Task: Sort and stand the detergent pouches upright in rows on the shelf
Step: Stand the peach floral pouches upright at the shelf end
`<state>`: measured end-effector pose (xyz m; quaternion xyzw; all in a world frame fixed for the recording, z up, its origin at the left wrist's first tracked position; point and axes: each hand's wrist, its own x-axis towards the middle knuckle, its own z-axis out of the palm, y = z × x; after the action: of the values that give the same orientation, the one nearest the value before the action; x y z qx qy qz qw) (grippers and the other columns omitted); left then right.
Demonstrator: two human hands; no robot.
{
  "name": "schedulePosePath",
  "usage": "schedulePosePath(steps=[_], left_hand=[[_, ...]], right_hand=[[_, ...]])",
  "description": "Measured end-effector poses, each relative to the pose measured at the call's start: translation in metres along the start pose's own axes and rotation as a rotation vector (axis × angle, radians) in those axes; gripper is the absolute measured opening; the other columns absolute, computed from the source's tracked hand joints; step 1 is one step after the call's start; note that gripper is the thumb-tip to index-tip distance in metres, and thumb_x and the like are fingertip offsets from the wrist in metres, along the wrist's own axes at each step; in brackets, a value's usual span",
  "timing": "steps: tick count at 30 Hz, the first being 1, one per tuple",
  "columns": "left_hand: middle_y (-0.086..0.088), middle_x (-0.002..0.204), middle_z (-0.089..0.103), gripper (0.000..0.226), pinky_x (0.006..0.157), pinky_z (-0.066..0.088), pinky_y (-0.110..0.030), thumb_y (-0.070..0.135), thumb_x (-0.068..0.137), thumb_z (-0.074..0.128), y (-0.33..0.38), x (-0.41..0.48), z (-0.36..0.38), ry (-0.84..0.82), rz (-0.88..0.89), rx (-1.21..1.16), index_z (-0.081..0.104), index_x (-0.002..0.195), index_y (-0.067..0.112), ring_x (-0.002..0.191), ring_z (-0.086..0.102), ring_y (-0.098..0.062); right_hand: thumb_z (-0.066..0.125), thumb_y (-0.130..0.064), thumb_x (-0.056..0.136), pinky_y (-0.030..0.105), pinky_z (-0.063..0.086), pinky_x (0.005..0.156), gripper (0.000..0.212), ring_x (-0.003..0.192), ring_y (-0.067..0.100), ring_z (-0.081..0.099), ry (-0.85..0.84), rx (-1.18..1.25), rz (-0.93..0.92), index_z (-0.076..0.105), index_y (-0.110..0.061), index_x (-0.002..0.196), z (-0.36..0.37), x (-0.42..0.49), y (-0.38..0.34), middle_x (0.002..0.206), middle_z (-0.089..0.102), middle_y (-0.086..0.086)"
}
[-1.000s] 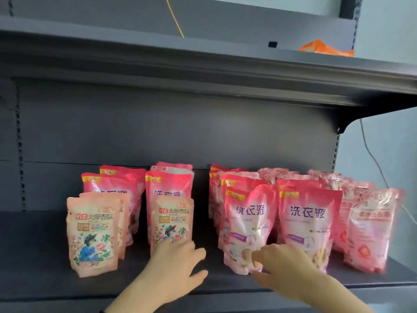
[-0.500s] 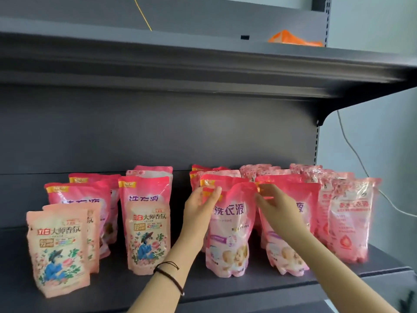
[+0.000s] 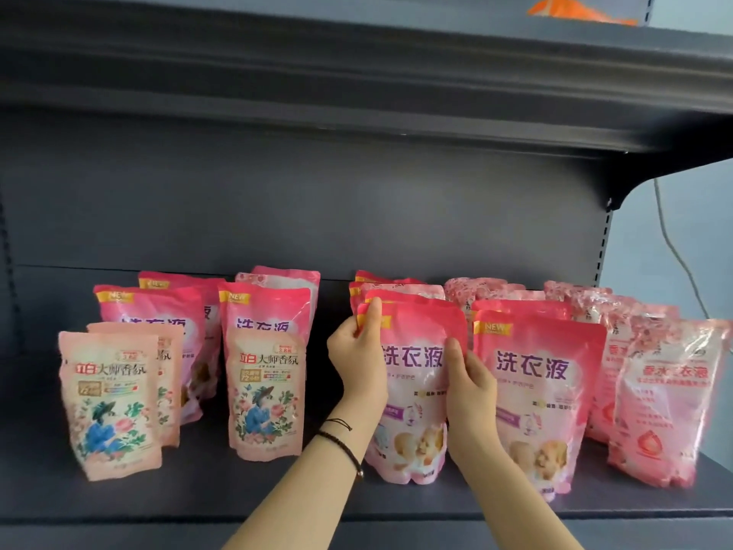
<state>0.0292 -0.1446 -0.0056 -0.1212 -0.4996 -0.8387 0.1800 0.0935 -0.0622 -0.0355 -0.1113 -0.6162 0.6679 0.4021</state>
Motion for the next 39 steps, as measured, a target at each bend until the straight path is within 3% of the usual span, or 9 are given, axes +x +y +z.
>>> schedulePosePath(steps=[4,10,14,18,23,27,32,35,39], left_hand=[[0.009,0.044,0.023,0.058,0.045,0.020,-0.021,0.035,0.089,0.065,-0.002,0.008,-0.007,0.016,0.018,0.003,0.027,0.048,0.019,0.045,0.019,-0.007],[0.004,0.048,0.023,0.055,0.046,0.022,-0.022,0.043,0.092,0.056,-0.003,0.018,-0.017,-0.083,-0.005,0.062,0.028,0.052,0.017,0.045,0.021,-0.009],[0.009,0.046,0.028,0.052,0.047,0.025,-0.020,0.045,0.093,0.050,0.002,0.026,-0.038,-0.302,0.092,0.267,0.032,0.052,0.017,0.045,0.027,-0.007],[0.011,0.049,0.048,0.040,0.048,0.040,-0.021,0.042,0.095,0.045,0.014,0.031,-0.061,-0.532,0.217,0.554,0.055,0.070,0.013,0.046,0.049,-0.008],[0.001,0.095,0.069,0.028,0.068,0.061,-0.030,0.034,0.100,0.045,0.028,0.018,-0.065,-0.674,0.030,0.719,0.060,0.102,0.011,0.086,0.068,-0.014],[-0.012,0.097,0.071,0.037,0.068,0.061,-0.039,0.038,0.098,0.046,0.046,0.007,-0.078,-0.750,-0.034,0.966,0.062,0.111,0.007,0.075,0.071,-0.021],[0.000,0.089,0.070,0.033,0.071,0.054,-0.035,0.046,0.095,0.045,0.078,0.002,-0.127,-1.011,0.312,1.386,0.066,0.100,0.020,0.078,0.066,-0.020],[0.001,0.092,0.068,0.038,0.067,0.043,-0.030,0.050,0.093,0.043,0.093,0.016,-0.174,-1.089,0.623,1.623,0.063,0.093,0.018,0.084,0.062,-0.020],[0.003,0.092,0.067,0.041,0.066,0.041,-0.030,0.053,0.094,0.037,0.120,0.053,-0.255,-1.184,0.708,1.789,0.063,0.105,0.022,0.079,0.060,-0.019]], right_hand=[[0.054,-0.037,0.094,0.039,0.052,0.075,0.039,0.077,0.026,0.057,-0.069,0.196,0.100,0.064,0.000,0.092,0.009,0.002,0.007,0.083,0.059,0.017],[0.050,-0.033,0.096,0.029,0.057,0.069,0.040,0.077,0.020,0.066,-0.211,0.231,0.066,0.064,0.003,0.095,0.004,0.004,0.012,0.086,0.070,0.012],[0.052,-0.036,0.093,0.035,0.044,0.068,0.046,0.069,0.020,0.052,-0.291,-0.090,-0.068,0.057,0.009,0.085,-0.018,0.012,0.013,0.074,0.059,0.011],[0.052,-0.026,0.095,0.025,0.041,0.052,0.033,0.055,0.022,0.052,-0.377,-0.575,-0.285,0.054,-0.003,0.072,-0.038,0.023,0.010,0.061,0.059,0.004],[0.053,-0.030,0.095,0.031,0.055,0.061,0.031,0.058,0.014,0.066,-0.478,-1.012,-0.390,0.064,-0.006,0.078,-0.052,0.028,-0.013,0.064,0.068,0.005],[0.046,-0.047,0.096,0.024,0.055,0.071,0.044,0.072,0.010,0.068,-0.662,-1.511,-0.268,0.068,-0.011,0.084,-0.049,0.023,-0.043,0.078,0.072,-0.001],[0.045,-0.055,0.092,0.021,0.054,0.075,0.022,0.078,0.001,0.063,-0.757,-1.648,-0.304,0.056,-0.037,0.086,-0.011,-0.010,-0.063,0.090,0.065,-0.015],[0.042,-0.057,0.092,0.021,0.050,0.071,0.027,0.087,0.006,0.063,-0.739,-1.767,-0.467,0.058,-0.037,0.099,0.030,-0.041,-0.068,0.101,0.065,-0.014],[0.042,-0.054,0.092,0.028,0.045,0.070,0.032,0.096,0.016,0.062,-0.806,-1.862,-0.543,0.058,-0.031,0.108,0.097,-0.089,-0.070,0.107,0.065,-0.009]])
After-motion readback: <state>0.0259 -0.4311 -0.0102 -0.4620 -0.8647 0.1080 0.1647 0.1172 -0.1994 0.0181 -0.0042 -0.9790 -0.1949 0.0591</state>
